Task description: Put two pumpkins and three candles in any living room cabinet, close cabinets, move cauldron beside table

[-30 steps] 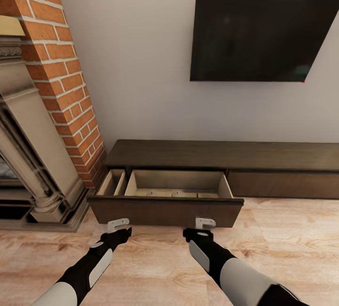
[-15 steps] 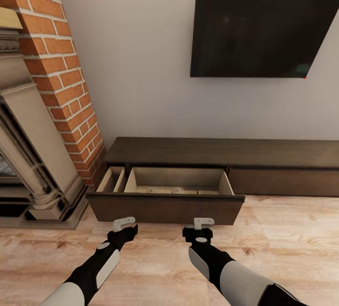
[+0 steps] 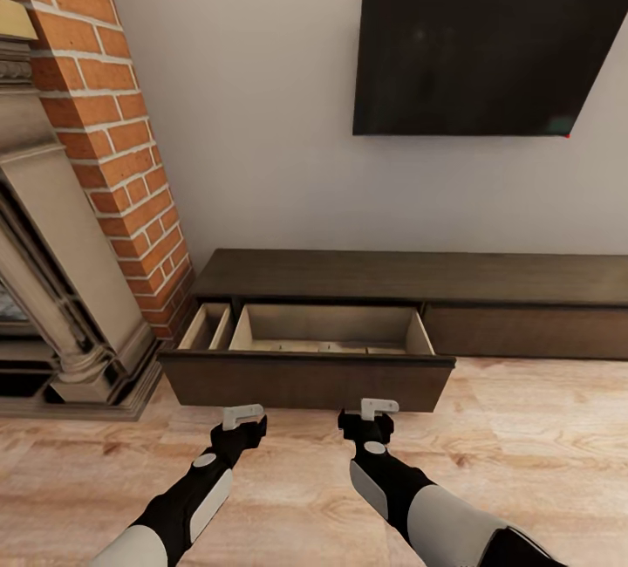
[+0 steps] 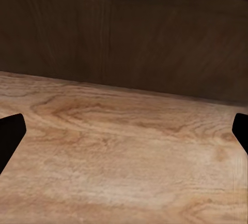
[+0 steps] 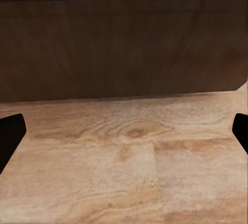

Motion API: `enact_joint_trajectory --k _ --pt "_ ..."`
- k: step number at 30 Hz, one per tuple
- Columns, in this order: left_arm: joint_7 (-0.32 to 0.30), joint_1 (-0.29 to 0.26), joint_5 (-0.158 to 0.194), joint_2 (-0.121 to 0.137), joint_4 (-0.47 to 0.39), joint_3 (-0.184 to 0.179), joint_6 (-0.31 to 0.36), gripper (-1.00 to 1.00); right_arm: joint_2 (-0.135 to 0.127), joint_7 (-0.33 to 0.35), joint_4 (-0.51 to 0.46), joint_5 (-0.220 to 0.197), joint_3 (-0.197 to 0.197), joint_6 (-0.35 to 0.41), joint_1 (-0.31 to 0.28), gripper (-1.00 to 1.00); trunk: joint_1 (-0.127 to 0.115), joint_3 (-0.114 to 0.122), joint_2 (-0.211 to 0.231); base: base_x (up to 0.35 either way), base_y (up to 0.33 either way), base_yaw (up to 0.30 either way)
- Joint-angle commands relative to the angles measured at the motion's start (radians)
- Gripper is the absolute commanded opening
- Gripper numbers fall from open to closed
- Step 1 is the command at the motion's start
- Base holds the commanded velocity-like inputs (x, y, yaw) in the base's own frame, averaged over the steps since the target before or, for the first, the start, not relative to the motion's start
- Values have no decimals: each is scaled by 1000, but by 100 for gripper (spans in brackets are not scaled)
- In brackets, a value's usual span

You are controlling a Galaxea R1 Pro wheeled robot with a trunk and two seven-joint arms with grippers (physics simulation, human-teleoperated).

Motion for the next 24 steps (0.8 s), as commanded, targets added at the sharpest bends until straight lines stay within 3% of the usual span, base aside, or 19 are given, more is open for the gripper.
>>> enact_joint_trajectory --k 1,14,20,24 --pt "0 0 0 0 0 0 0 100 0 0 4 0 0 -13 -1 100 4 -3 -7 0 0 0" --pt "-1 0 -1 -1 0 -1 0 100 0 0 33 4 2 -64 -4 100 54 -44 -98 0 0 0" --pt "-2 0 1 -1 0 -2 10 100 0 40 34 68 14 -80 -4 100 77 -63 -140 0 0 0" --pt "-2 0 1 -3 0 -2 13 100 0 51 34 80 15 -81 -4 100 88 -72 -161 0 0 0"
